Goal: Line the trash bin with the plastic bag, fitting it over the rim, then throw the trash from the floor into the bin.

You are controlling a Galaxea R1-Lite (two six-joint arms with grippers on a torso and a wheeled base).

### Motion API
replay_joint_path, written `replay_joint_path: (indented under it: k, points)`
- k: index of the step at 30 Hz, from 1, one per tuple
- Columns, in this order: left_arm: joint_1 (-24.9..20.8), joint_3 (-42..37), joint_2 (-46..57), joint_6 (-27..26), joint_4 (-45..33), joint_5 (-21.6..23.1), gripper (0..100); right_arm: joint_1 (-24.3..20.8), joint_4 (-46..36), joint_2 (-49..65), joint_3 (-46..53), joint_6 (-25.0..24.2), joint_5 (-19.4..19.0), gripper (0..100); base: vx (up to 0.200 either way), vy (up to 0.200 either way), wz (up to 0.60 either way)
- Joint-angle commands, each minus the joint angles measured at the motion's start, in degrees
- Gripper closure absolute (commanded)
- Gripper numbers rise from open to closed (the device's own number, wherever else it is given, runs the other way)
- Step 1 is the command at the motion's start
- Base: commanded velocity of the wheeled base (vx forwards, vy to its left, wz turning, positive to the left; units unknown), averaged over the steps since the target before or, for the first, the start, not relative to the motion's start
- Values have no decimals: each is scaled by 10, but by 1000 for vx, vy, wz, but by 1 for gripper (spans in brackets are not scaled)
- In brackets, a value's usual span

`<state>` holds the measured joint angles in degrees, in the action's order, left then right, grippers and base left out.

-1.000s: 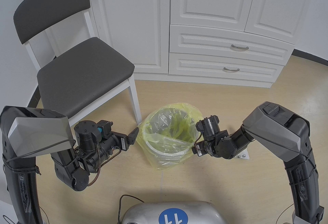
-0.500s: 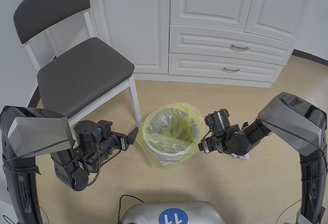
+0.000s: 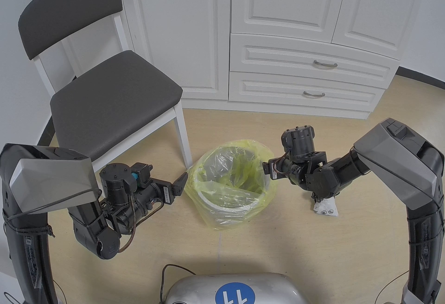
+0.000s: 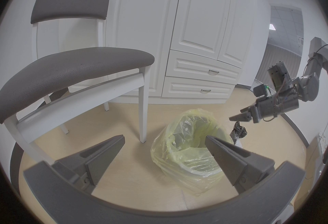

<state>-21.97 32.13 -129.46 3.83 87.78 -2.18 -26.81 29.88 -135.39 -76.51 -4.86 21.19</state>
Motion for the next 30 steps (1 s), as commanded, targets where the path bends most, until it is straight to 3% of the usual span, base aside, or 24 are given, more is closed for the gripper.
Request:
replay_joint_path:
  k: [1, 11, 30]
  points:
    - [2, 1, 0, 0, 0, 0, 0, 17, 25, -64, -63, -16, 1, 0, 0, 0, 0]
    - [4, 3, 0, 0, 0, 1, 0, 54, 34, -175, -186, -67, 2, 0, 0, 0, 0]
    - [10, 4, -2, 0, 0, 2, 0, 83, 29, -248, -239, -70, -10, 0, 0, 0, 0]
